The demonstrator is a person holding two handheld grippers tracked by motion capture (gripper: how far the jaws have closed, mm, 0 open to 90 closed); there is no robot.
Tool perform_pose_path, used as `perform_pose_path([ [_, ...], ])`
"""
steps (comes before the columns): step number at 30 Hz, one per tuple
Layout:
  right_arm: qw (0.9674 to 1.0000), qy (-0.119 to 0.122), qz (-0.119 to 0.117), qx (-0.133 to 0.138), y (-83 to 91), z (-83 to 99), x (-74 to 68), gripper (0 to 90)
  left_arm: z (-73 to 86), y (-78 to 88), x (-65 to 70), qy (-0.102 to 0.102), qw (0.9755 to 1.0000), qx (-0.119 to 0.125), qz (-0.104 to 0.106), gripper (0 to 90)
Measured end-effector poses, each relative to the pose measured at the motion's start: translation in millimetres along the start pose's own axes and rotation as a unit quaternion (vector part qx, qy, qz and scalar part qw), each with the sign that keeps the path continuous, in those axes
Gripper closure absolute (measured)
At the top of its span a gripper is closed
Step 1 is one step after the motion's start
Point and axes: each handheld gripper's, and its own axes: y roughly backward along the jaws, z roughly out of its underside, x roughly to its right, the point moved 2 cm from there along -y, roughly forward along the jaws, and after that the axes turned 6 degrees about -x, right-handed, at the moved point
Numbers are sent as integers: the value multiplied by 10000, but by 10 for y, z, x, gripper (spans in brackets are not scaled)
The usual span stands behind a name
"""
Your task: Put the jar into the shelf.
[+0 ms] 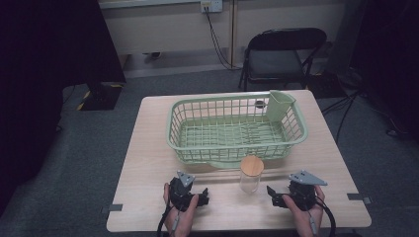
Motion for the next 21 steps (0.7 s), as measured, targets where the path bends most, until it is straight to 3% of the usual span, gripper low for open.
perform_pose_path([
  [21, 9988, 249, -339, 262, 148, -136, -173, 18, 0, 0, 0, -1, 10000, 0, 0, 4],
])
